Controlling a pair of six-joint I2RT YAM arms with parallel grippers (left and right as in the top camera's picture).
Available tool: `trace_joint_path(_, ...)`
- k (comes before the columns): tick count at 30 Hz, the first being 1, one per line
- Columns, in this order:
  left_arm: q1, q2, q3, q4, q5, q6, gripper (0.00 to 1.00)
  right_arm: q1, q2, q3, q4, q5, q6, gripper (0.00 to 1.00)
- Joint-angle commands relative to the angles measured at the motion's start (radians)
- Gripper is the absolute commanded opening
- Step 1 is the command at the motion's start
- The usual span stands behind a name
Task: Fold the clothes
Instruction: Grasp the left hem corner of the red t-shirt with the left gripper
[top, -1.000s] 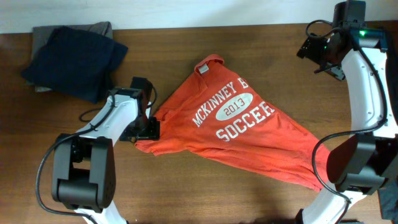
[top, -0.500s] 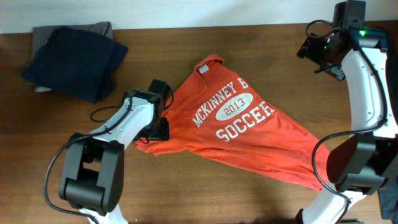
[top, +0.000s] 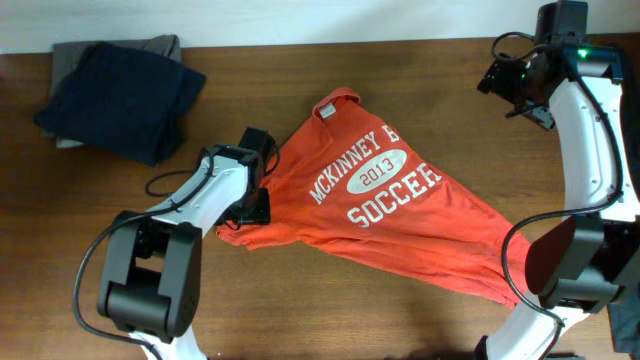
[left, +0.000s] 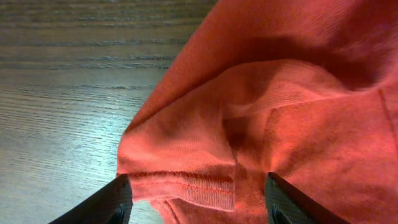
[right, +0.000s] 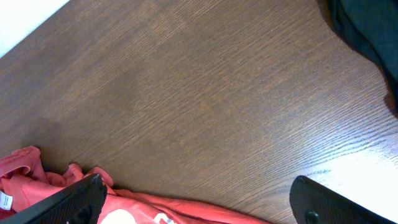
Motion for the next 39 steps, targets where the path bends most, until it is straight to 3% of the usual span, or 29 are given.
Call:
trace_joint_path(1, 0.004, 0.056, -0.007, 0.004, -0.010, -0.014, 0.68, -0.002, 0.001, 0.003, 0.002, 0.016, 0.001, 0.99)
trace_joint_path(7, 0.004, 0.089, -0.007, 0.005, -0.010, -0.014, 0.67, -0.002, 0.001, 0.003, 0.002, 0.016, 0.001, 0.99)
trace_joint_path(12, 0.004, 0.089, -0.006, -0.003, -0.011, -0.014, 0.41, -0.002, 0.001, 0.003, 0.002, 0.016, 0.001, 0.99)
trace_joint_path(19, 0.004, 0.088, 0.006, -0.041, -0.011, -0.013, 0.38, -0.002, 0.001, 0.003, 0.002, 0.016, 0.001, 0.99)
trace_joint_path(22, 0.004, 0.087, 0.021, -0.053, -0.015, -0.013, 0.31, -0.002, 0.001, 0.003, 0.002, 0.016, 0.001, 0.99)
trace_joint_path(30, 0.005, 0.086, 0.047, -0.064, -0.015, -0.011, 0.30, -0.002, 0.001, 0.003, 0.002, 0.016, 0.001, 0.99)
trace_joint_path(33, 0.005, 0.086, 0.047, -0.067, -0.019, -0.006, 0.19, -0.002, 0.001, 0.003, 0.002, 0.016, 0.001, 0.99)
trace_joint_path(39, 0.005, 0.086, 0.069, -0.094, -0.044, -0.006, 0.19, -0.002, 0.001, 0.003, 0.002, 0.016, 0.001, 0.99)
